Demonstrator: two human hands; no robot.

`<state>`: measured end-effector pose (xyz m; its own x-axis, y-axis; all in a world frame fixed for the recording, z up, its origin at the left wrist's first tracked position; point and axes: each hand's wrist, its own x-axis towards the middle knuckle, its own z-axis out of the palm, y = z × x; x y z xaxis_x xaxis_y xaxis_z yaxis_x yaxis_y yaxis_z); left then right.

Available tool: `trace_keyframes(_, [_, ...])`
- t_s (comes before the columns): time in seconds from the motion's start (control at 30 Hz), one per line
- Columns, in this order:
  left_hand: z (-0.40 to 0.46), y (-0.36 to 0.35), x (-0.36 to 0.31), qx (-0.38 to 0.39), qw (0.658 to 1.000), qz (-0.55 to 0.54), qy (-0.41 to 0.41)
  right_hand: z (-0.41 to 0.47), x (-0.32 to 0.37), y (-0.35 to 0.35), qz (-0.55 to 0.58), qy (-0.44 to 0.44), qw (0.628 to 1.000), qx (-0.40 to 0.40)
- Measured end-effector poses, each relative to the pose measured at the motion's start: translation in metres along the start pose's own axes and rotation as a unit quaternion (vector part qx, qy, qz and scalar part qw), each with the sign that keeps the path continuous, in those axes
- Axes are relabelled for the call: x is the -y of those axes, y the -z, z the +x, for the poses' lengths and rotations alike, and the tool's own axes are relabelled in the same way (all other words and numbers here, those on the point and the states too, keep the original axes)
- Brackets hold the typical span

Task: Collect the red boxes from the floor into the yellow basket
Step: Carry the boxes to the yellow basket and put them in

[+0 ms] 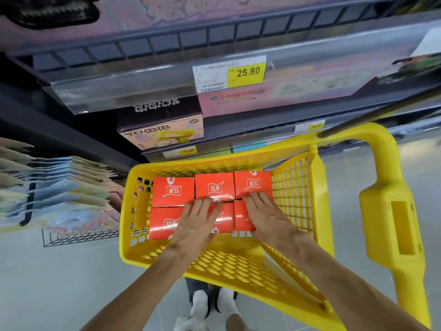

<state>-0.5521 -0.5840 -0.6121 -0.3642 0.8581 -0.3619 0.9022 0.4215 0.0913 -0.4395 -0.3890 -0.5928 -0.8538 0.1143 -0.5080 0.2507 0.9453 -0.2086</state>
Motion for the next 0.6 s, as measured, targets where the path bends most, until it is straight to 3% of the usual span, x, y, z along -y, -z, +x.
trace_keyframes(0.27, [-0.003,0.003,0.002,0.002,1.0,-0.018,-0.01,-0.004,0.008,-0.016,-0.025,-0.069,0.997,-0.01])
trace_keyframes(0.47, [-0.01,0.037,0.008,-0.032,0.997,-0.073,-0.022,-0.036,0.008,0.036,-0.048,-0.014,0.998,-0.03])
trace_keyframes(0.6, [-0.018,0.102,-0.001,-0.08,0.99,-0.097,-0.064,-0.081,0.004,0.096,-0.061,0.031,0.994,-0.084])
